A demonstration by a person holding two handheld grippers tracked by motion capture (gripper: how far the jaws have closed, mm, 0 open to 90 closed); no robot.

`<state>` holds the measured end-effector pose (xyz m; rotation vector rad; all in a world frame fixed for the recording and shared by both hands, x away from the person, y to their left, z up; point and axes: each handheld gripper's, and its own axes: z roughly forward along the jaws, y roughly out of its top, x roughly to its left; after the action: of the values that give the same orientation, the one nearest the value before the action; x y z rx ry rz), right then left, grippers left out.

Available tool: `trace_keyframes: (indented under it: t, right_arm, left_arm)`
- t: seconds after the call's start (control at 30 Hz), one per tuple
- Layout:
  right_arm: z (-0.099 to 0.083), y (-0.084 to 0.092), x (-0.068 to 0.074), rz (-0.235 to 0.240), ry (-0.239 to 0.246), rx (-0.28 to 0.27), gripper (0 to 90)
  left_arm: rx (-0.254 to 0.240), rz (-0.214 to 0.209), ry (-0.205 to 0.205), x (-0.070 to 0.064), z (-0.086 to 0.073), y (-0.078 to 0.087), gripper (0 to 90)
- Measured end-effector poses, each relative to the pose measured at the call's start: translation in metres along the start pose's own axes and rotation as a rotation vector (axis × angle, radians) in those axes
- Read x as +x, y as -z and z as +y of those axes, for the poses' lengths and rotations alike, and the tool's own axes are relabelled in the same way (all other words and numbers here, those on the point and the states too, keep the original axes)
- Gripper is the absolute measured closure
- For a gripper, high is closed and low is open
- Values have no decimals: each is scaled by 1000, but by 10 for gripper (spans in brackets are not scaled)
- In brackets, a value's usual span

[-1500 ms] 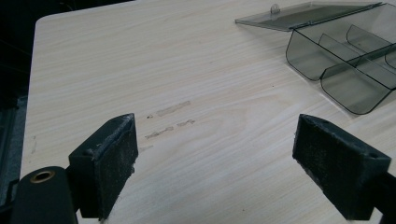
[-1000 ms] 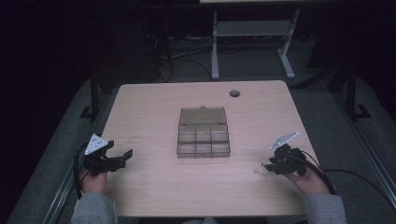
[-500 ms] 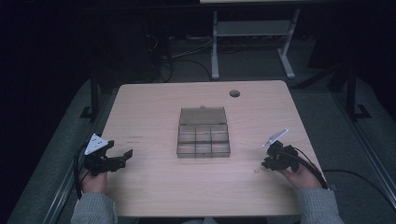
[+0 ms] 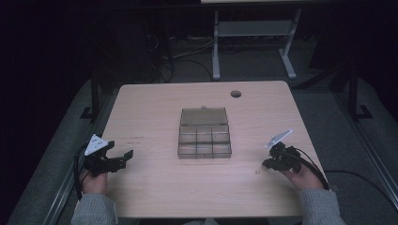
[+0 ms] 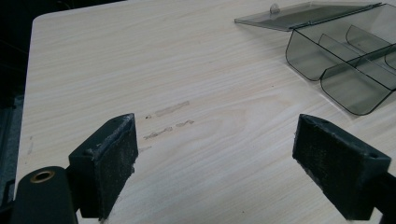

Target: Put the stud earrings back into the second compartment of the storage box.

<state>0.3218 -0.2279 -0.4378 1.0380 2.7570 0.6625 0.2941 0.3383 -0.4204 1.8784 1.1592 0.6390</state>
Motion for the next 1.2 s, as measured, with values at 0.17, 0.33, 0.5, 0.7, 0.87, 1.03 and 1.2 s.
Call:
trace_keyframes:
  t: [0.17, 0.33, 0.5, 0.7, 0.87, 1.03, 1.2]
  right_arm:
    - [4, 3, 0, 10, 11, -3, 871]
    - [19, 6, 3, 25, 49, -9, 870]
    - [42, 8, 7, 29, 112, -3, 870]
    - [68, 15, 11, 52, 162, -20, 870]
    - [91, 19, 13, 71, 199, -30, 871]
    - [116, 21, 16, 92, 236, -43, 871]
    - [139, 13, 20, 113, 267, -28, 871]
  left_arm:
    - [-8, -5, 17, 0, -2, 1, 137]
    - [-15, -7, 33, 1, -2, 1, 137]
    - [-13, -7, 33, 1, -2, 1, 137]
    - [-2, -9, 29, 2, -2, 1, 137]
    - [-14, -11, 36, 1, -2, 0, 137]
    - [-17, -10, 40, 1, -2, 0, 137]
    - [-20, -9, 44, 2, -2, 0, 137]
